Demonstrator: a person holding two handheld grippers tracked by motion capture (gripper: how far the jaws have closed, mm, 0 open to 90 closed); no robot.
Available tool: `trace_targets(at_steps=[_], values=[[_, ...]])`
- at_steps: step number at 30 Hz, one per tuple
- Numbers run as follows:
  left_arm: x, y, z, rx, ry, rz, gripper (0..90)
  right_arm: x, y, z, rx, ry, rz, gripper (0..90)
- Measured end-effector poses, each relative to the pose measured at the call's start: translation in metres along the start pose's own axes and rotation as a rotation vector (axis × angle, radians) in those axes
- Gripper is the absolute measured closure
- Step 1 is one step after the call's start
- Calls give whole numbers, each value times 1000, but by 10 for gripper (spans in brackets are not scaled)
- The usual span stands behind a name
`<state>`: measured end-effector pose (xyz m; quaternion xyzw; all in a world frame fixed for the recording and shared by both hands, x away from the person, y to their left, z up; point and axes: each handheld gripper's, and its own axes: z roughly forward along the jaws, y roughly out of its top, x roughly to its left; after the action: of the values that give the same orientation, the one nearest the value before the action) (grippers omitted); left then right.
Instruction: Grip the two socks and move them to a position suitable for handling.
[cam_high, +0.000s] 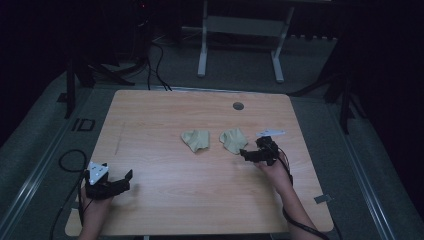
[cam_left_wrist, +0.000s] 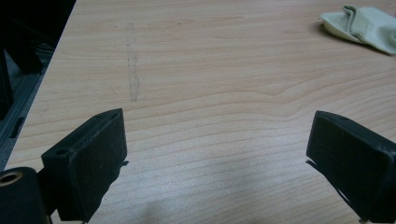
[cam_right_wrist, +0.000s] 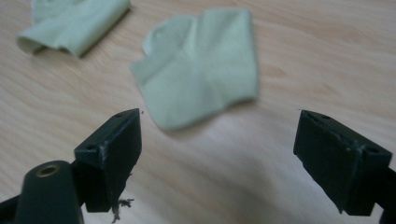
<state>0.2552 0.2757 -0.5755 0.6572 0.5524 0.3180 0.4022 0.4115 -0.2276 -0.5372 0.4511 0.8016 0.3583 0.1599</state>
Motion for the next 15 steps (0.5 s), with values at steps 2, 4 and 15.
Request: trace_targets(at_steps=[2,4,15], values=[[0,0,0,0,-1,1,50,3,6,5,1,-2,-11,187],[0,-1,-1,0,-3,3,50,7,14,10,-7,3,-23,223],[0,-1,-1,1,-11,0,50,22,47,43,21,1,-45,232]])
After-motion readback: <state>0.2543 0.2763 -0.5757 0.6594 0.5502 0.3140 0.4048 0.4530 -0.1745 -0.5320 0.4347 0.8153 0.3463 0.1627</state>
